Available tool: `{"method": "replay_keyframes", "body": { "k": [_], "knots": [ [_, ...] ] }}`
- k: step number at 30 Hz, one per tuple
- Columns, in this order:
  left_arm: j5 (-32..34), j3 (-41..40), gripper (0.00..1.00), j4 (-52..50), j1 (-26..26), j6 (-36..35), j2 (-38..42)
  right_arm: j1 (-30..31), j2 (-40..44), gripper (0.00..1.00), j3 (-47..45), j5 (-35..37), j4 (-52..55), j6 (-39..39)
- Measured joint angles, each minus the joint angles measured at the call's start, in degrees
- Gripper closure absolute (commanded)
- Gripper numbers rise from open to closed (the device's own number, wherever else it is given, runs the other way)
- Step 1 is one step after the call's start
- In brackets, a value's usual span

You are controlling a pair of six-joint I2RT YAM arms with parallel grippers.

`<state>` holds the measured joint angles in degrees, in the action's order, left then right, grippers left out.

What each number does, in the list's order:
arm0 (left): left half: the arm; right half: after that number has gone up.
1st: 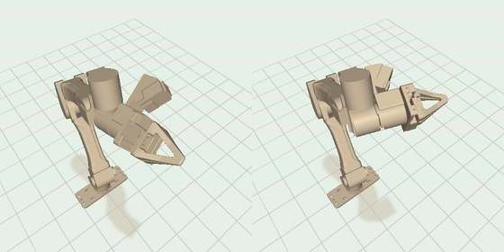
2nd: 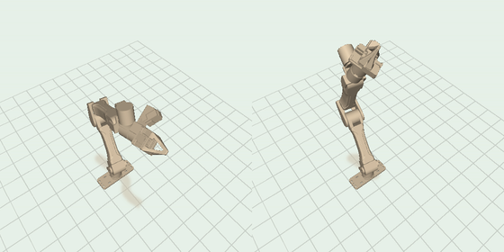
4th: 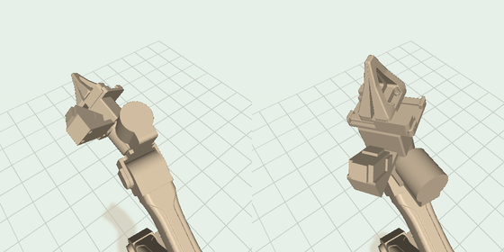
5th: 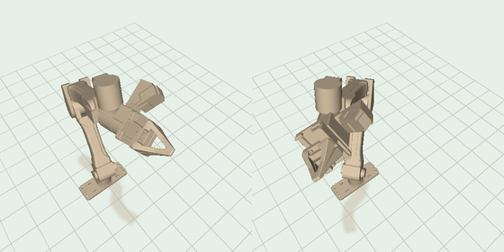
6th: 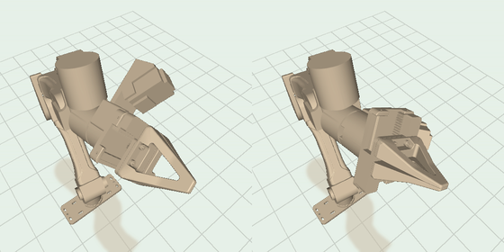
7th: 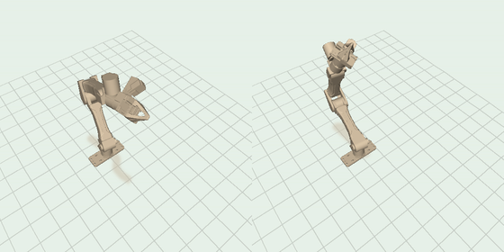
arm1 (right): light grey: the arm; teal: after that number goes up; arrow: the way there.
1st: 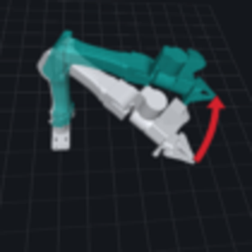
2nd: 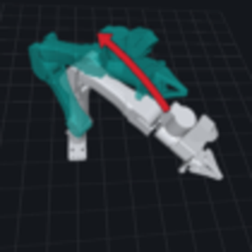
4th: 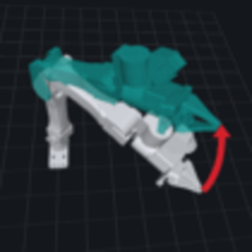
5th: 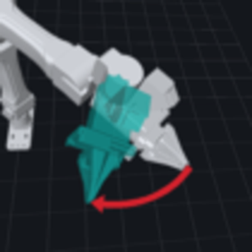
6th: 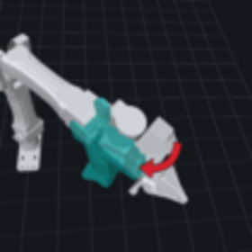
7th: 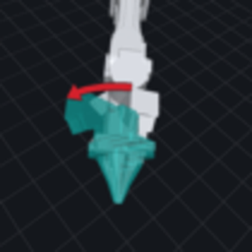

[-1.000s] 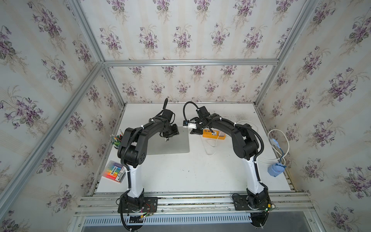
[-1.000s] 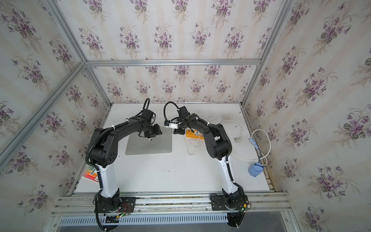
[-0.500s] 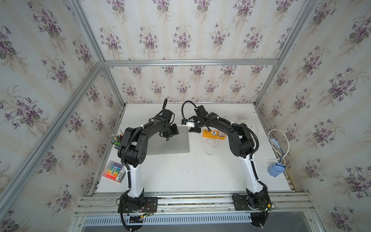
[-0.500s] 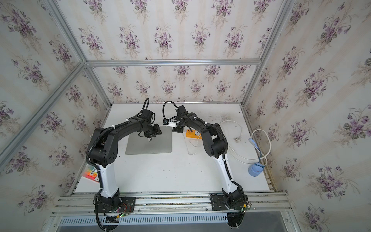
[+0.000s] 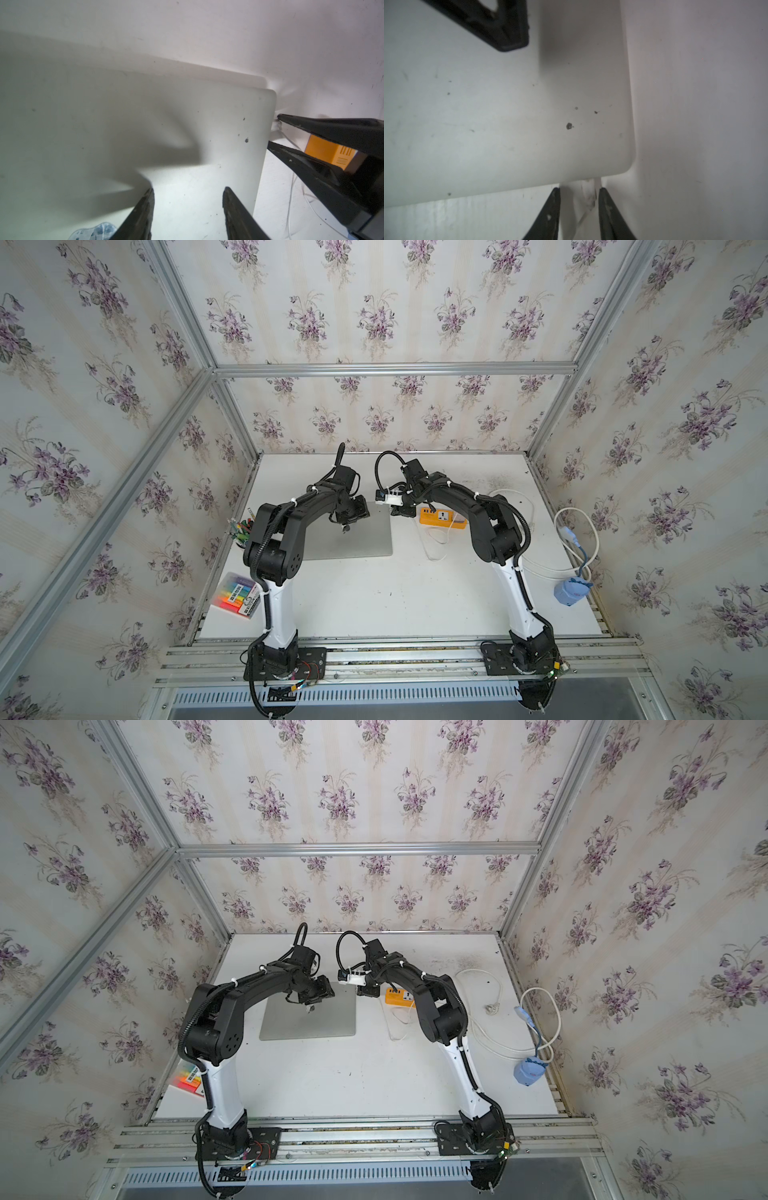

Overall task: Unplug the laptop charger
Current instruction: Remove the charging cable from the laptop.

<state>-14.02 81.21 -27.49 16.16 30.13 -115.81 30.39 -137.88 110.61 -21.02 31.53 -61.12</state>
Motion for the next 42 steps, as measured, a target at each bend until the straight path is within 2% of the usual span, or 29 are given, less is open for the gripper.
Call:
{"method": "replay_keyframes", "body": {
  "k": [7,11,15,29,42],
  "knots": [
    [0.00,0.00,0.46,0.02,-0.07,0.00,-0.04,0.00,-1.88,0.77,3.04,-0.74,1.53,-0.44],
    [-0.09,0.04,0.46,0.02,-0.13,0.00,-0.09,0.00,-2.75,0.94,4.39,-1.09,2.62,-0.79],
    [-0.28,0.04,0.46,0.02,-0.26,0.02,-0.11,-0.02,-2.95,1.00,4.81,-1.29,3.02,-1.07],
    [-0.81,0.81,0.46,-0.02,-0.39,0.44,-1.01,-0.46,-2.60,1.00,4.42,-1.07,2.93,-1.79],
    [-0.81,1.31,0.46,0.04,-0.39,0.59,-1.36,-3.37,3.48,1.00,-2.62,-0.96,4.46,-1.29]
  ]
}}
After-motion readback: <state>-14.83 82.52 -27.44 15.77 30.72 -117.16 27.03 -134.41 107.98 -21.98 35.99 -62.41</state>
